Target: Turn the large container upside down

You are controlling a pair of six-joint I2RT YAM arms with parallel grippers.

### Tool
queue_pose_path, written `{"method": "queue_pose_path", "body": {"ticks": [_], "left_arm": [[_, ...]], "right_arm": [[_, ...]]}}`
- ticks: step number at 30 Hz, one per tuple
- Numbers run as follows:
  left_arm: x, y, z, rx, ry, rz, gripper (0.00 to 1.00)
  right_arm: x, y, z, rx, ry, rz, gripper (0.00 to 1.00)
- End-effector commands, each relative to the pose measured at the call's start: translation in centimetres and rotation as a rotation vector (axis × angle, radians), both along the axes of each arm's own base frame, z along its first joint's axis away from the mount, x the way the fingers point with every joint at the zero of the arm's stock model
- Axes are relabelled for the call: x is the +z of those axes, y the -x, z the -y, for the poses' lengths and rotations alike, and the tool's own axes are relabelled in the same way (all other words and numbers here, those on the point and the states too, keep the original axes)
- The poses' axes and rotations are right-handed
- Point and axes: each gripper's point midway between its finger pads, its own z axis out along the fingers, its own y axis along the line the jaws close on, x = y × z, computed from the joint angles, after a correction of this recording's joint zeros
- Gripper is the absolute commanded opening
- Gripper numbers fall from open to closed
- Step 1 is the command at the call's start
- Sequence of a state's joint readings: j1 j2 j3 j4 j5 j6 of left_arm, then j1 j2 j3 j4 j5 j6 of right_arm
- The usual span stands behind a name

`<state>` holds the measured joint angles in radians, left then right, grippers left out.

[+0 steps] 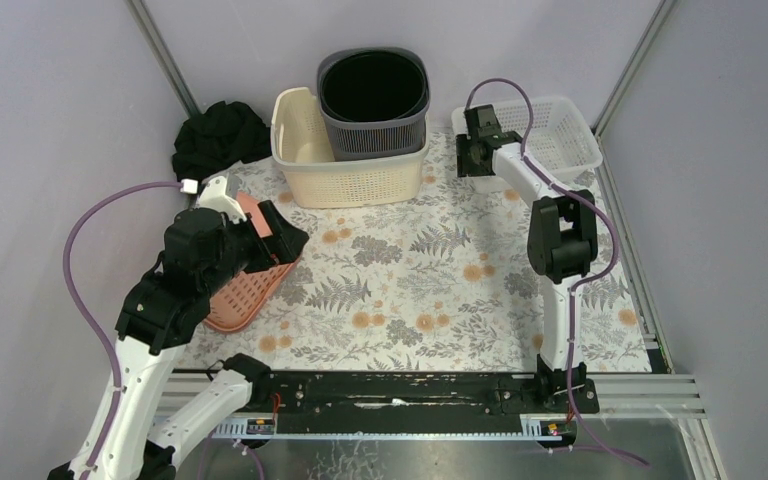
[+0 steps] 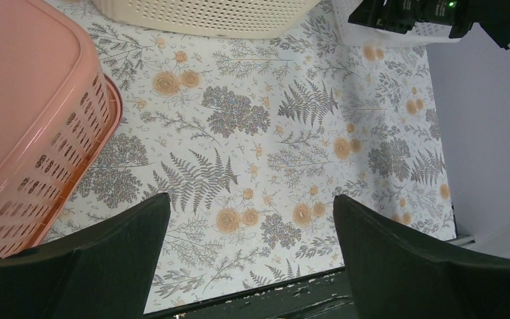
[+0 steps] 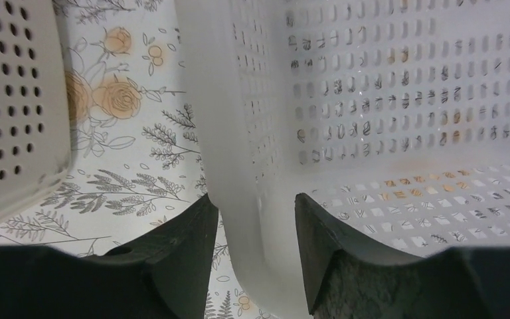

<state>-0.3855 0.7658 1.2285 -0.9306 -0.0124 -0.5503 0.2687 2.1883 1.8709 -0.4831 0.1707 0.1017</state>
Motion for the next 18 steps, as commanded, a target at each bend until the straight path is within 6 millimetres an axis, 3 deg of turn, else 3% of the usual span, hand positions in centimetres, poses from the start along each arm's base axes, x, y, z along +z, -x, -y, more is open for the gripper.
{"method": "queue_pose_path", "body": {"ticks": [1, 4, 6, 9, 11, 18], "left_arm": [[1.3, -1.0, 0.4, -0.008, 0.012, 0.069, 1.0], [1.2, -1.0, 0.4, -0.008, 0.014, 0.068, 1.0], [1.4, -0.8, 0.4, -0.011, 0.021, 0.073, 1.0], [1.5, -0.6, 0.4, -0.013, 0.025, 0.079, 1.0], [1.6, -0.4, 0.4, -0.017, 0.029, 0.085, 1.0], [1.6, 0.4, 0.5, -0.037, 0.048, 0.098, 1.0]], "right_arm": [[-0.7, 0.2, -0.1, 0.003, 0.017, -0.019, 0.49], [-0.9, 0.7, 0.4, -0.024, 0.035, -0.049, 0.15], [-0.1, 1.4, 0.5, -0.036, 0.022, -0.053, 0.01], [3.1, 3.4, 0.1, -0.038, -0.035, -0.028, 0.0], [7.0, 5.5, -0.4, -0.031, -0.106, 0.025, 0.0], [17.0, 16.1, -2.2, 0.058, -0.359, 0.102, 0.0]]}}
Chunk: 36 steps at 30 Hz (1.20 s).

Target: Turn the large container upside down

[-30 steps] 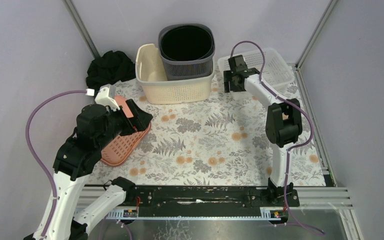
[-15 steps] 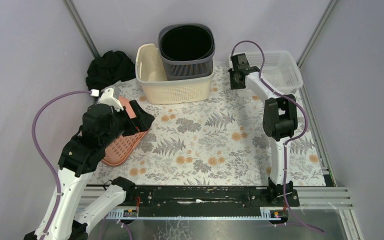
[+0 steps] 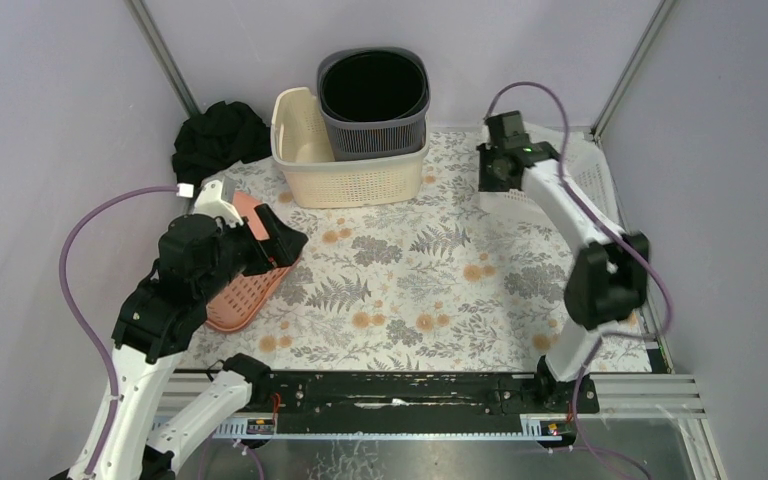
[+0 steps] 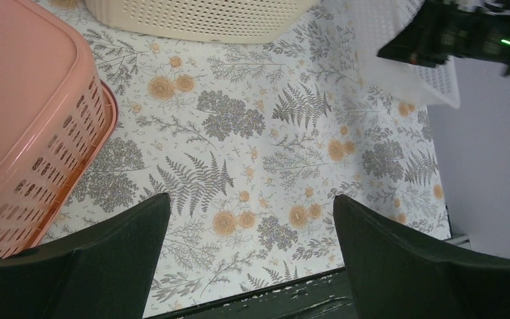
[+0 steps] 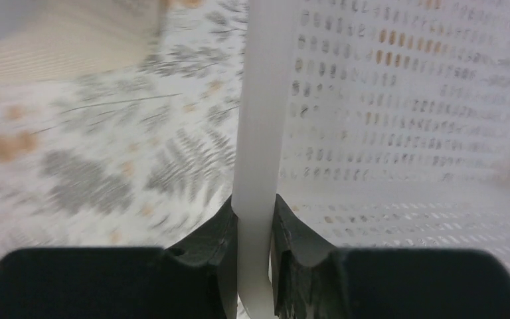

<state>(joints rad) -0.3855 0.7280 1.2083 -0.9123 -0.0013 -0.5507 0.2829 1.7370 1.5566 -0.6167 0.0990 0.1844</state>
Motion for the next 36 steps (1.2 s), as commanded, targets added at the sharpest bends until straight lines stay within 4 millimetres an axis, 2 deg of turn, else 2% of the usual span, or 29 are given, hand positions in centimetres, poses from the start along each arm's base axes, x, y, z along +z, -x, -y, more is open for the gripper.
{"method": "queue_pose_path", "body": {"ticks": [1, 6, 10, 13, 16, 17, 23, 29, 32, 36], "left_arm": [[1.3, 0.0, 0.5, -0.028, 0.031, 0.071, 1.0], [1.8, 0.2, 0.5, -0.03, 0.041, 0.09, 1.0], [2.0, 0.2, 0.5, -0.034, 0.044, 0.099, 1.0], [2.2, 0.2, 0.5, -0.031, 0.043, 0.104, 1.0], [2.5, 0.3, 0.3, -0.028, 0.043, 0.112, 1.0], [2.6, 0.3, 0.2, -0.023, 0.042, 0.115, 1.0], [3.5, 0.6, -0.2, -0.008, 0.039, 0.129, 1.0], [3.5, 0.6, -0.4, 0.0, 0.033, 0.128, 1.0], [3.2, 0.4, -0.4, 0.006, 0.026, 0.115, 1.0], [2.7, 0.2, -0.3, 0.007, 0.03, 0.104, 1.0]], "right_arm": [[10.3, 6.9, -3.4, 0.077, -0.297, 0.124, 0.0], [16.0, 14.6, -5.5, 0.2, -0.555, 0.158, 0.0], [19.5, 19.1, -7.3, 0.281, -0.777, 0.177, 0.0], [21.5, 21.3, -8.6, 0.334, -0.945, 0.177, 0.0], [23.6, 22.6, -9.5, 0.377, -1.105, 0.19, 0.0], [23.4, 22.7, -9.8, 0.37, -1.15, 0.174, 0.0], [25.5, 22.9, -10.4, 0.396, -1.4, 0.197, 0.0], [25.6, 22.3, -10.4, 0.385, -1.602, 0.218, 0.0], [24.2, 21.8, -10.2, 0.353, -1.644, 0.235, 0.0], [20.2, 20.7, -9.8, 0.274, -1.66, 0.25, 0.0]]}}
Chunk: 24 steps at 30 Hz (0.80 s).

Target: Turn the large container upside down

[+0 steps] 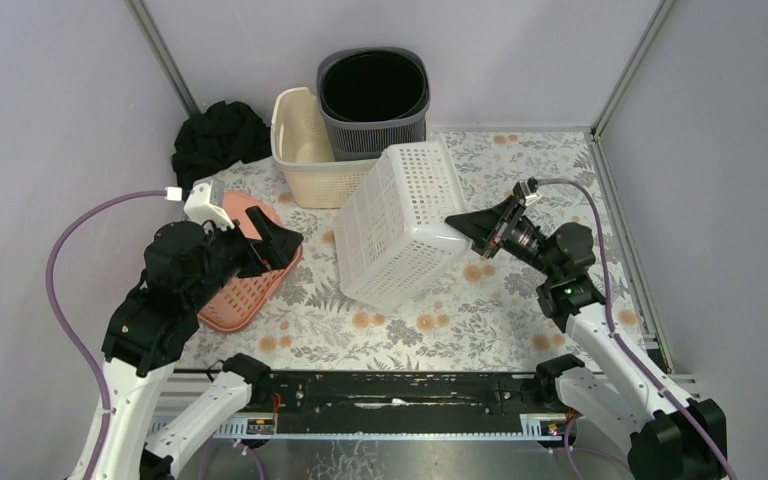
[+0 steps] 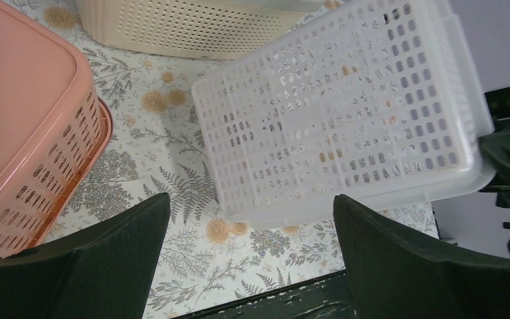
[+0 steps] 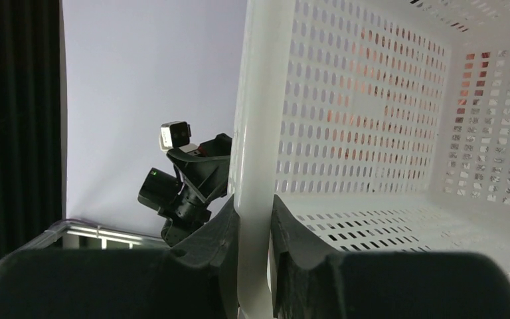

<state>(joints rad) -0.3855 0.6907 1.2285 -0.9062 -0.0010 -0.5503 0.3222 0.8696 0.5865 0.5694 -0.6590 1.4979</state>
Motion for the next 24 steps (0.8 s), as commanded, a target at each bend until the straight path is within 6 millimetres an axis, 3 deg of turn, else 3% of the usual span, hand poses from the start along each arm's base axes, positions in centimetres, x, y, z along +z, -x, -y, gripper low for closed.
{"method": "queue_pose_path", "body": {"ticks": [1, 6, 11, 13, 18, 24], "left_arm": [[0.8, -0.6, 0.1, 0.007, 0.006, 0.04, 1.0], [0.0, -0.9, 0.4, 0.001, 0.006, 0.021, 1.0], [-1.2, -1.3, 0.7, -0.007, 0.006, 0.001, 1.0], [-1.9, -1.5, 1.0, -0.012, 0.009, -0.012, 1.0], [-4.1, -2.1, 2.1, -0.045, 0.034, -0.049, 1.0], [-8.0, -3.0, 3.8, -0.085, 0.07, -0.128, 1.0]], "right_arm": [[1.9, 0.8, 1.1, -0.055, -0.141, 0.145, 0.0], [-4.2, -0.1, 1.2, -0.117, 0.008, 0.07, 0.04], [-8.6, -0.3, 2.7, -0.213, 0.277, -0.003, 0.46], [-10.4, -0.1, 4.0, -0.26, 0.414, -0.038, 0.56], [-15.4, 0.8, 7.7, -0.344, 0.716, -0.16, 0.61], [-20.3, 2.3, 10.3, -0.389, 0.859, -0.272, 0.62]]}}
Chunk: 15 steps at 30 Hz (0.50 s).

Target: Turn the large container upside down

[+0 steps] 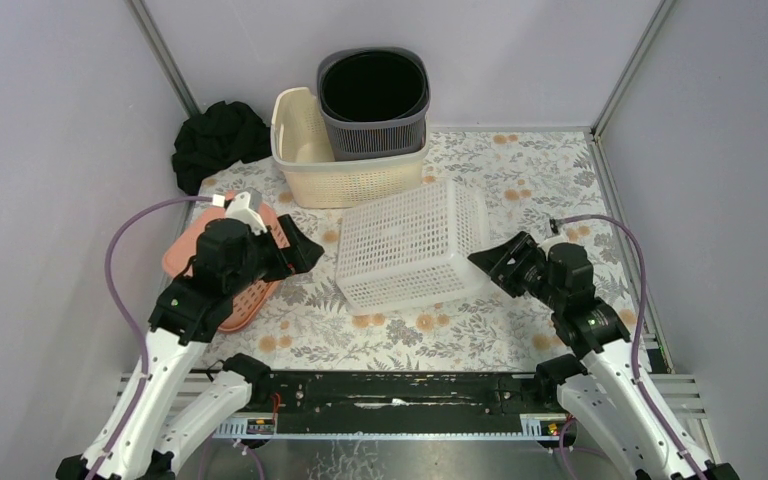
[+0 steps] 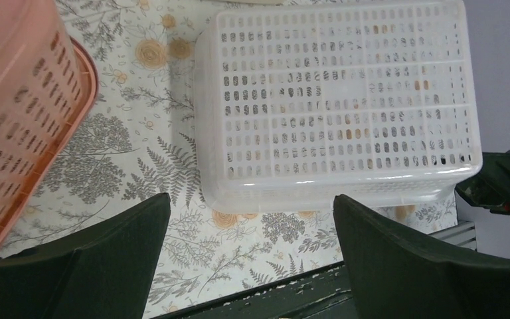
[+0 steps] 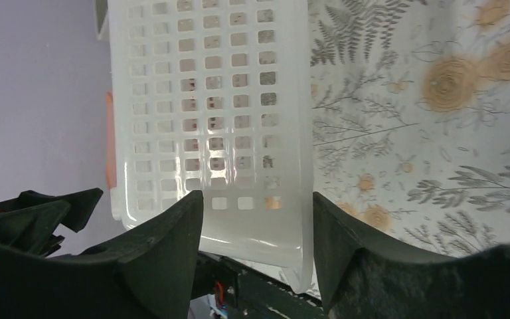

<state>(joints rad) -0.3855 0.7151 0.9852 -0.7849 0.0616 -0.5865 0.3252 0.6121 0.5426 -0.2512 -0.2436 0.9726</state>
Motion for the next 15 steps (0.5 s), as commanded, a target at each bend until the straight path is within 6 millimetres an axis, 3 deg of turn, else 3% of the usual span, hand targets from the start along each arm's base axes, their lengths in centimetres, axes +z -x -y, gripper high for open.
{"method": "queue_pose_path", "body": {"ticks": [1, 9, 12, 15], "left_arm": [[-0.9, -1.5, 2.1, -0.041, 0.079, 0.017, 1.0], [-5.3, -2.9, 3.8, -0.048, 0.127, -0.072, 1.0], [-6.6, -3.2, 4.3, -0.047, 0.128, -0.09, 1.0], [-8.0, -3.3, 5.0, -0.048, 0.126, -0.106, 1.0]], "right_arm": [[-6.4, 1.9, 3.7, -0.07, 0.25, -0.141, 0.64], [-10.4, 3.3, 4.7, -0.07, 0.314, -0.242, 0.73], [-10.2, 3.6, 4.7, -0.061, 0.32, -0.242, 0.74], [-8.6, 3.5, 4.5, -0.042, 0.319, -0.202, 0.74]]}}
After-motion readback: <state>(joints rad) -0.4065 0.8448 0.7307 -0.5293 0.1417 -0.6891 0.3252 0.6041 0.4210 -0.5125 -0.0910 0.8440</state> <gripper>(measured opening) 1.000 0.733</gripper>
